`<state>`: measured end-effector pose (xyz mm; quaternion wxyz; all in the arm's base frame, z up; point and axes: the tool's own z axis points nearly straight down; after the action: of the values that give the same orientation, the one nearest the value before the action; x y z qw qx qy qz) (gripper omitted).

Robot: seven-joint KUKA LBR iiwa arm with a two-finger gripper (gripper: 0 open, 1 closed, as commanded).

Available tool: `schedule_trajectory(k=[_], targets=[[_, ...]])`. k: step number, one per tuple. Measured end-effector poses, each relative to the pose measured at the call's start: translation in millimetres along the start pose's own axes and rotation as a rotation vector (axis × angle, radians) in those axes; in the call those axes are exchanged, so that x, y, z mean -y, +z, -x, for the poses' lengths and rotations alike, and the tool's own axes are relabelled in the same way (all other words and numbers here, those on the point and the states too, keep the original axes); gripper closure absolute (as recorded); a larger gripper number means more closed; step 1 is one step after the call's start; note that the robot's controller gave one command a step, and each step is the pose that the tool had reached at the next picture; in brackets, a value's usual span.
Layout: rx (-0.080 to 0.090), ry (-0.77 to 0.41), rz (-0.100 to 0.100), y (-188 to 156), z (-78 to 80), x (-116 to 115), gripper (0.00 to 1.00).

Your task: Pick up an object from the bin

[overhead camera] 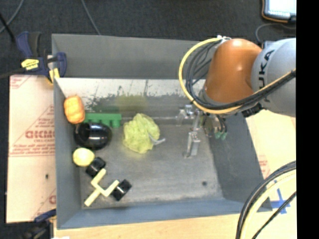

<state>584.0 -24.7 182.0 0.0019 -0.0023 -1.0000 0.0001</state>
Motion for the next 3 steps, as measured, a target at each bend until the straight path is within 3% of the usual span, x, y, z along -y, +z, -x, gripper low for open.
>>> schedule_trajectory(k=[1, 2, 3], targets=[[0.008, -0.001, -0.001, -4.9, 1.3, 0.1, 0.0], [0.014, -0.016, -0.001, 41.2, 13.6, -44.7, 0.0], [0.013, -0.126, 0.001, 92.1, 16.5, -66.0, 0.0]])
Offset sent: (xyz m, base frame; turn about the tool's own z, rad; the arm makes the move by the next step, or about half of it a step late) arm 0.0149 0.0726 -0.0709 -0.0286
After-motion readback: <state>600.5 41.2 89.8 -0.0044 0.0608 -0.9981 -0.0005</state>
